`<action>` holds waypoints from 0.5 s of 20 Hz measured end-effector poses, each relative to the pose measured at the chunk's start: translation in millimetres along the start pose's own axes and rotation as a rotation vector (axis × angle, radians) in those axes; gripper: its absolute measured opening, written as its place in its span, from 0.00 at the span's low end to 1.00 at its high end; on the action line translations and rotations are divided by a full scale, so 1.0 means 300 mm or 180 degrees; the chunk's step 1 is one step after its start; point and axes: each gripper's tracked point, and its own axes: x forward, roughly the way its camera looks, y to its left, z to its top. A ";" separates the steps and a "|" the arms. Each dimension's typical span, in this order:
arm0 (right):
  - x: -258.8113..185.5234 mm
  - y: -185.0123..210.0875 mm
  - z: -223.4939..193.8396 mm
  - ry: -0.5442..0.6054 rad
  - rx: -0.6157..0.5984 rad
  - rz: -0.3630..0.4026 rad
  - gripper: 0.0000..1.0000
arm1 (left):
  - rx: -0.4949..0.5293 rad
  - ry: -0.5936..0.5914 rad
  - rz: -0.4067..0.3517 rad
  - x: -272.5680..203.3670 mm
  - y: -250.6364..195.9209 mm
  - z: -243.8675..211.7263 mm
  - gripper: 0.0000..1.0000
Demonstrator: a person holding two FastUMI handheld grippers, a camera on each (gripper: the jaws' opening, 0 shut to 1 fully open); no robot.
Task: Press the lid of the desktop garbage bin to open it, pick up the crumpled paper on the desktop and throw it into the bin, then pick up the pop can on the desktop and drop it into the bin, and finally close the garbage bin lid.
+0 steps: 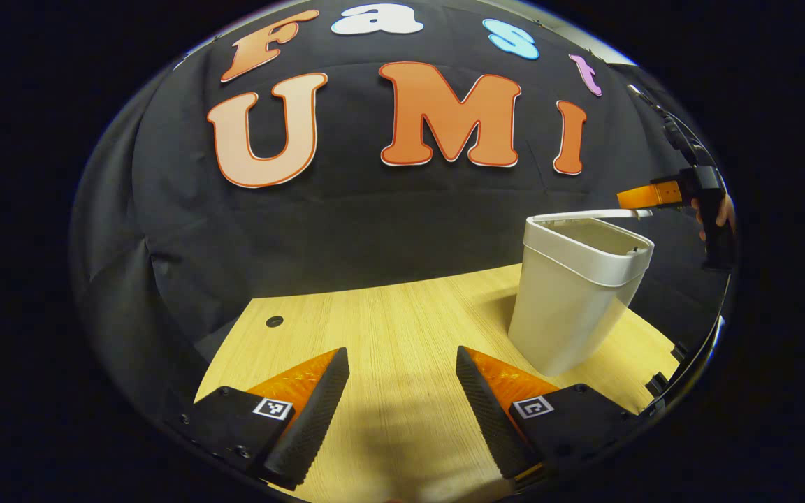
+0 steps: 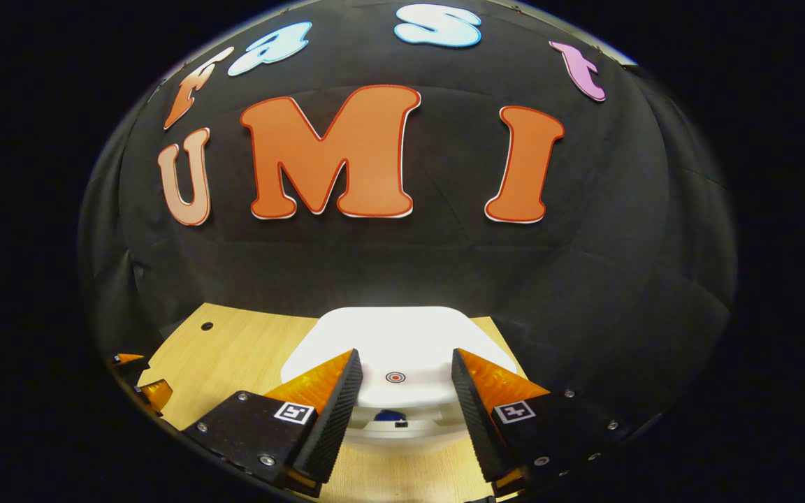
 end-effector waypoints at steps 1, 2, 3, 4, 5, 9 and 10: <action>-0.001 0.002 -0.015 0.0021 0.0034 0.0001 0.78 | 0.0008 0.0019 -0.0010 0.000 -0.007 -0.004 0.99; 0.001 0.003 -0.031 0.0045 0.0079 0.0012 0.79 | 0.0018 0.0032 -0.0024 0.002 -0.013 -0.007 0.99; 0.002 0.008 -0.052 0.0072 0.0115 0.0017 0.79 | 0.0036 0.0045 -0.0037 0.001 -0.023 -0.008 0.99; 0.000 0.012 -0.072 0.0102 0.0114 0.0023 0.78 | 0.0059 0.0053 -0.0050 0.003 -0.029 -0.011 0.99; -0.001 0.018 -0.093 0.0120 0.0093 0.0029 0.78 | 0.0083 0.0056 -0.0063 0.003 -0.035 -0.012 0.99; -0.001 0.025 -0.129 0.0098 0.0107 0.0050 0.78 | 0.0159 0.0139 -0.0141 0.009 -0.074 -0.033 0.99; -0.005 0.023 -0.135 0.0108 0.0115 0.0063 0.79 | 0.0185 0.0179 -0.0176 0.011 -0.091 -0.042 0.99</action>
